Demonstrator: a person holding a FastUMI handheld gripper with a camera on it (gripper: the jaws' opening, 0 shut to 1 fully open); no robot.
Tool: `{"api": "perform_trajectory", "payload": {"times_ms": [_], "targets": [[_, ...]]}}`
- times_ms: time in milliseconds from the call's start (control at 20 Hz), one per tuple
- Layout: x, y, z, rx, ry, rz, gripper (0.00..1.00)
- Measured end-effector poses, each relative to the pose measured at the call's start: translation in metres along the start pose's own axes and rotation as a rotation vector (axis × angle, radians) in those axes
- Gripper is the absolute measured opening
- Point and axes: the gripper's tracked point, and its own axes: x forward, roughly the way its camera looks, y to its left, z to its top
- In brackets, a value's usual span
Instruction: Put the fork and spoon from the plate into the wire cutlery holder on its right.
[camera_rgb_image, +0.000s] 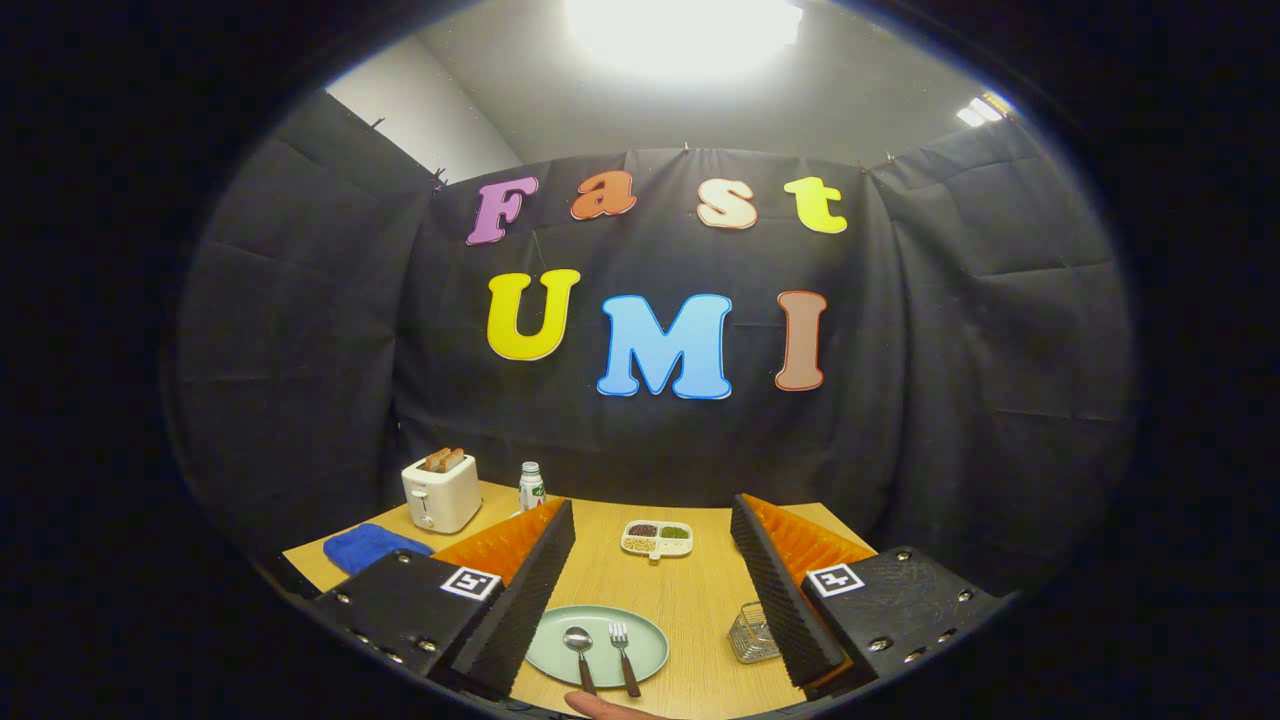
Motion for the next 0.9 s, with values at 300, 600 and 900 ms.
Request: {"api": "perform_trajectory", "payload": {"times_ms": [300, 600, 900], "targets": [[0.006, -0.004, -0.020, -0.016, 0.033, -0.022, 0.96], [0.011, 0.011, -0.066, -0.064, 0.138, 0.056, 0.96], [0.015, 0.022, -0.129, -0.091, 0.342, 0.135, 0.95]]}}
